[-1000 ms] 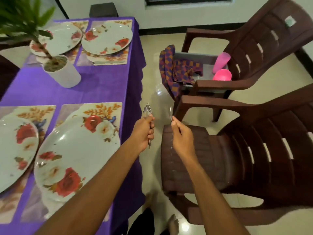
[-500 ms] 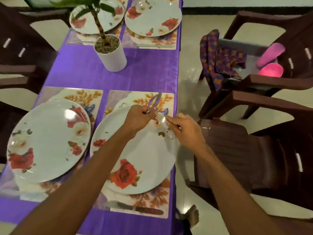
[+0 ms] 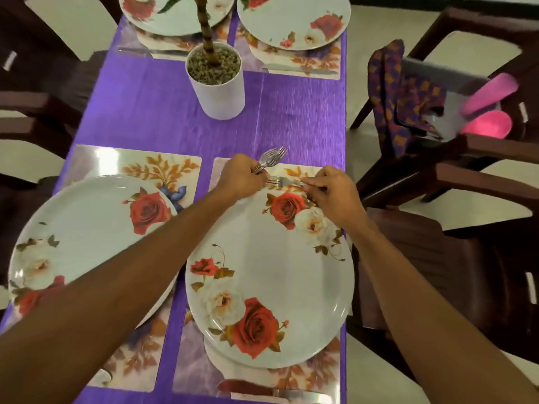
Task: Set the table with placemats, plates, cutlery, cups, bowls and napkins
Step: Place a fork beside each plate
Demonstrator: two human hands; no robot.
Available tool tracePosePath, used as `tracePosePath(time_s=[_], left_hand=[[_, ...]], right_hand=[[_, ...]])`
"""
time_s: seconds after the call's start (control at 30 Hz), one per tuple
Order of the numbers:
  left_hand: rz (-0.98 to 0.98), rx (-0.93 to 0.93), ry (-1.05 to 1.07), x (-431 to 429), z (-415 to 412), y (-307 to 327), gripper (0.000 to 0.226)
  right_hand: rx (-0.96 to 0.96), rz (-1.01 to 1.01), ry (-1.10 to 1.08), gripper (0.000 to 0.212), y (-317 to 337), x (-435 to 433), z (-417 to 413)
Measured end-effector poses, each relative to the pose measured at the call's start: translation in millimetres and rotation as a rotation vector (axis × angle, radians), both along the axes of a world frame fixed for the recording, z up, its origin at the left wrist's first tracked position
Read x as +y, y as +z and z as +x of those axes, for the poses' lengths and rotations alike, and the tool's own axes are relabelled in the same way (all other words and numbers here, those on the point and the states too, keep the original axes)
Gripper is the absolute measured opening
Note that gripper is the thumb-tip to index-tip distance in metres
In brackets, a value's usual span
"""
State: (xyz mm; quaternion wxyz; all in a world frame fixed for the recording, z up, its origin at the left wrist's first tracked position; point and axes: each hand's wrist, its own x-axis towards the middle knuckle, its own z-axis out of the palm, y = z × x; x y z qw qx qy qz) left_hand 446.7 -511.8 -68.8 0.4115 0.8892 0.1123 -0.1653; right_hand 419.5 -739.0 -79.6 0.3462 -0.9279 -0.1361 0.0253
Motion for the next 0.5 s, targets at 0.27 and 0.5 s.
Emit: tracePosePath(time_s=[0.27, 0.5], left_hand=[[-0.052, 0.017, -0.031, 2.5, 2.8, -7.3, 0.011], [-0.024, 0.019, -0.034, 2.9, 0.7, 1.8, 0.022]], right_hand=[[0.007, -0.043, -0.113, 0.023, -5.9, -5.1, -4.5], [0.082, -0.081, -0.098, 0.026, -0.3, -7.1, -1.9]])
